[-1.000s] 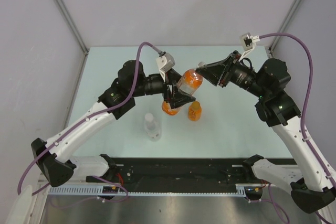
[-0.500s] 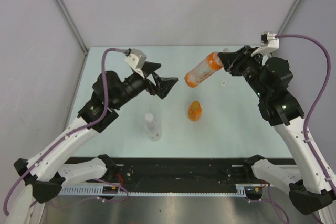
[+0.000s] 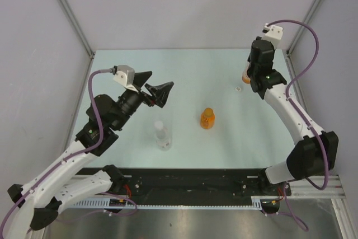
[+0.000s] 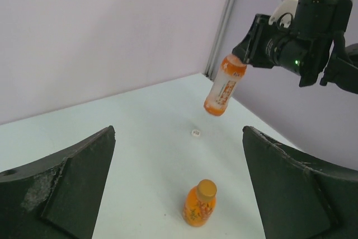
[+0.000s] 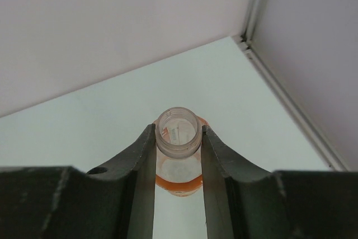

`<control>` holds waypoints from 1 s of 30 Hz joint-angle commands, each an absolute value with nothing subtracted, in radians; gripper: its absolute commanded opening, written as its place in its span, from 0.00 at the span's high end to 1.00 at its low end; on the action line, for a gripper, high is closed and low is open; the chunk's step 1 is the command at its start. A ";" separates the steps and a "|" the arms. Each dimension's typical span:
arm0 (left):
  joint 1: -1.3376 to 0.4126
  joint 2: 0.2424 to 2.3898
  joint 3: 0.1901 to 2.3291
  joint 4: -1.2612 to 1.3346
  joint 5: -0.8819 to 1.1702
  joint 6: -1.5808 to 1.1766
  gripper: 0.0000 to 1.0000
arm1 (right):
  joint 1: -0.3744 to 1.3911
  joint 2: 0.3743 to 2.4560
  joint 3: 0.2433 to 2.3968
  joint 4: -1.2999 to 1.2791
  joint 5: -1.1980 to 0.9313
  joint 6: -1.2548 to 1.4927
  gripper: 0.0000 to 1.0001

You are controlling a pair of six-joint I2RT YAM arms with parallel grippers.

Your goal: Unscrew the bottle caps

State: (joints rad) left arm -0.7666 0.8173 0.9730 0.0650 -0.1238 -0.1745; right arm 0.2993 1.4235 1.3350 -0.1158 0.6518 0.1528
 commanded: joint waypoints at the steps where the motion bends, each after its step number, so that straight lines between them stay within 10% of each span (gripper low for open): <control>1: -0.769 0.778 0.934 0.091 -0.187 -0.172 0.00 | 0.252 1.489 1.347 0.113 0.746 0.097 1.00; 30: -0.769 0.792 0.853 0.095 -0.184 -0.178 0.00 | 0.118 1.792 1.378 0.167 0.629 0.224 1.00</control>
